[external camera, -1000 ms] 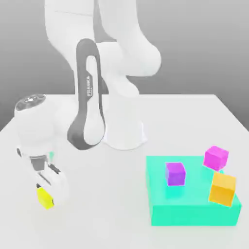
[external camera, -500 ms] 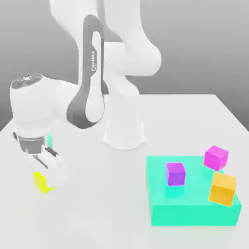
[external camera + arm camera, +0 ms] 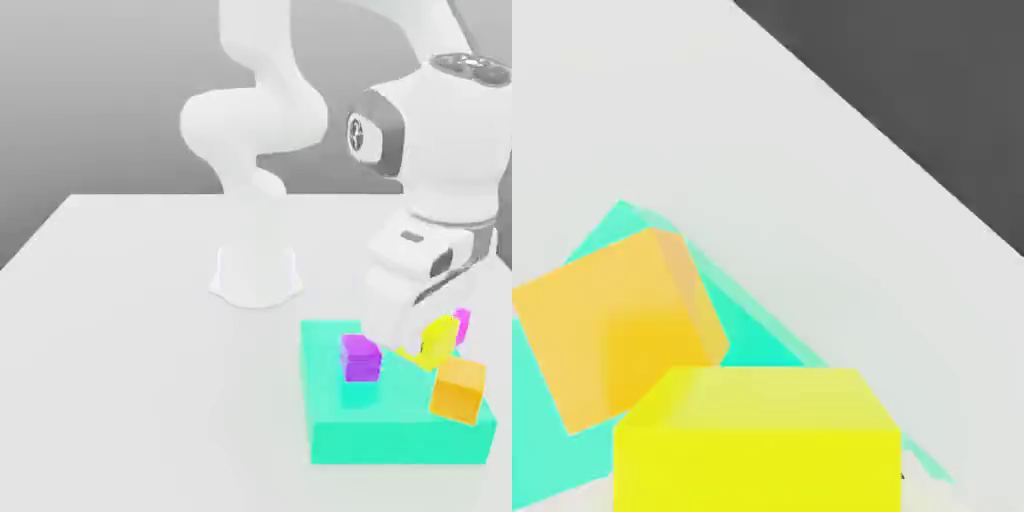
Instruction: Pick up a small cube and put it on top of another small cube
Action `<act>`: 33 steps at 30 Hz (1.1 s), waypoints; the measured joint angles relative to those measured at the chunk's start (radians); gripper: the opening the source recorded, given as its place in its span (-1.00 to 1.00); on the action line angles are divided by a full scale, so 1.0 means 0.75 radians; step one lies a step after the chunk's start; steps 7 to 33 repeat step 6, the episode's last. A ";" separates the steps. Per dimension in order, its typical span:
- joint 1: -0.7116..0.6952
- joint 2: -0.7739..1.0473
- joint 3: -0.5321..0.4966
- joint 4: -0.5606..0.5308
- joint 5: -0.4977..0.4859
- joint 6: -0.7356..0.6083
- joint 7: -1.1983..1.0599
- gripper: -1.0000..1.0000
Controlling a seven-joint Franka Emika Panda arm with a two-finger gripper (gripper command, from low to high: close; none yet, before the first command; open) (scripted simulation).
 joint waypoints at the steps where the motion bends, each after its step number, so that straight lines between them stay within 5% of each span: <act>1: 0.029 0.039 -0.002 -0.004 -0.013 0.042 -0.005 -1.00; 2: 0.032 0.081 -0.014 -0.011 -0.024 0.092 -0.004 -1.00; 3: 0.008 0.107 -0.024 -0.016 -0.030 0.123 -0.004 1.00; 33: 0.009 0.107 -0.024 -0.016 -0.030 0.123 -0.004 1.00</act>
